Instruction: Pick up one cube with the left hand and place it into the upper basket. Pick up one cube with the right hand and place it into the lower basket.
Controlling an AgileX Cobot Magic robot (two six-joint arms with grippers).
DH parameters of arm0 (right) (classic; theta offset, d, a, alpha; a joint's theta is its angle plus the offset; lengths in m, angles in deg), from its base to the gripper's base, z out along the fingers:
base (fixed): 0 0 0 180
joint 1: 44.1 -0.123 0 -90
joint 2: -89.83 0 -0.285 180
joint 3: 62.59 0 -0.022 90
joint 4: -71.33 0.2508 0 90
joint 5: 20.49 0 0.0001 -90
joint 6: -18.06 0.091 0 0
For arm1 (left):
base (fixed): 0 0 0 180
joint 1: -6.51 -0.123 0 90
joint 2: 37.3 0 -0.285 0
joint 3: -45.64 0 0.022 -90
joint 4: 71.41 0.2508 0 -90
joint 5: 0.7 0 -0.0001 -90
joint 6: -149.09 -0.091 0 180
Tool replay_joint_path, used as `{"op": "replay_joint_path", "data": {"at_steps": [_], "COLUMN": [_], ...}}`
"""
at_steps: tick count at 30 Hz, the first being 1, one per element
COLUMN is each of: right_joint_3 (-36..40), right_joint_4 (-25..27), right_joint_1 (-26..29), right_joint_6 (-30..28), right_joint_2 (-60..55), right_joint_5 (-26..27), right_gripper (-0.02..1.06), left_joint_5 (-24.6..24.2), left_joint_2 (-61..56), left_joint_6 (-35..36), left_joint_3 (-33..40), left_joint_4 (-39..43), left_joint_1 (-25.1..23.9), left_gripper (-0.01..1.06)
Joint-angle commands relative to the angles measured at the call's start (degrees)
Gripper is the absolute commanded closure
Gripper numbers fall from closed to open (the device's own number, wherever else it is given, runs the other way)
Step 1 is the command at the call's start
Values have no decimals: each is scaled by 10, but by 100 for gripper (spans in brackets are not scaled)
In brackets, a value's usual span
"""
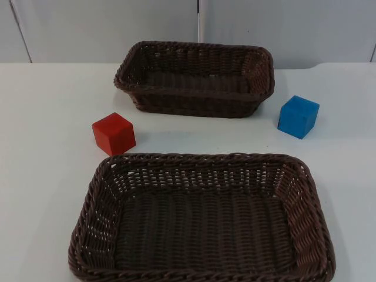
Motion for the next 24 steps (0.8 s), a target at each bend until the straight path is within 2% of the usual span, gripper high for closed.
{"op": "replay_joint_path", "data": {"at_steps": [1, 9, 21, 24], "right_joint_3": [5, 5, 5, 5], "right_joint_4": [0, 0, 0, 0], "right_joint_1": [3, 3, 3, 3], "right_joint_6": [1, 1, 1, 1], "right_joint_2": [2, 2, 2, 2], "right_joint_5": [0, 0, 0, 0], "right_gripper": [-1, -1, -1, -1], "left_joint_5": [7, 26, 83, 114], "left_joint_2": [6, 6, 56, 88], "left_joint_6": [4, 4, -2, -15], "left_joint_3": [-5, -5, -5, -5], "left_joint_4": [-7, -11, -28, -28], "left_joint_1": [-1, -1, -1, -1], "left_gripper": [0, 0, 0, 0]}}
